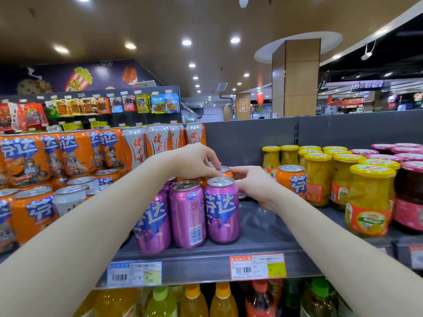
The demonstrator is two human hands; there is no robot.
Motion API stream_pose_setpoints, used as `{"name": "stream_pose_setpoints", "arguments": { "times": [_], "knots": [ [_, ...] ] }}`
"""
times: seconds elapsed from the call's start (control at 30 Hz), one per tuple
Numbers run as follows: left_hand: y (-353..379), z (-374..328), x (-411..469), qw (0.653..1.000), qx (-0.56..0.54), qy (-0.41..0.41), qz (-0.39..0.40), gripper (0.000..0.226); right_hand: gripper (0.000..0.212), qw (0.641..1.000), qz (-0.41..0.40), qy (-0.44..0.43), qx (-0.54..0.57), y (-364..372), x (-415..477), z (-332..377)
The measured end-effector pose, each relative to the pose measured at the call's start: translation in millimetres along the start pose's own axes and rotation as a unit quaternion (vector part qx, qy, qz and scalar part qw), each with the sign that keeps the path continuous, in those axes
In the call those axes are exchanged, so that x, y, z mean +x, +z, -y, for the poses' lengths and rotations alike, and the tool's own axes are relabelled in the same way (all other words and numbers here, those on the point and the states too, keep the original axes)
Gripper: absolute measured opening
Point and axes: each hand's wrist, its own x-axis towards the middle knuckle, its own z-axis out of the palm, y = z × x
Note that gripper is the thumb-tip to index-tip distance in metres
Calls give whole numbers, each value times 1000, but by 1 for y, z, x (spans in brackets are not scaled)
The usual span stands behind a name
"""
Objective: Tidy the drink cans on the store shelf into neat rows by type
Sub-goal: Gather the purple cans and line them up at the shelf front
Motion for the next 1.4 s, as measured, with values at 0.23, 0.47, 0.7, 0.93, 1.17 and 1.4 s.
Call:
{"name": "stream_pose_setpoints", "arguments": {
  "times": [0.23,0.47,0.7,0.93,1.17,1.4],
  "knots": [
    [-7,1,-5,1000,0,13,19,30,39,997,35,17,67,-8,2,-3],
    [-12,-2,-3,998,-8,9,58,25,18,995,30,86,35,-28,3,16],
    [-15,0,-3,997,-13,11,70,24,31,982,-53,28,-179,-35,25,37],
    [-22,6,-4,999,-18,11,25,19,28,901,-57,51,-428,-35,62,51],
    [-28,-3,10,1000,7,21,-16,17,42,881,12,248,-403,-37,99,38],
    [-32,-17,39,997,61,48,-10,20,70,879,44,333,-339,-40,123,35]
  ]
}}
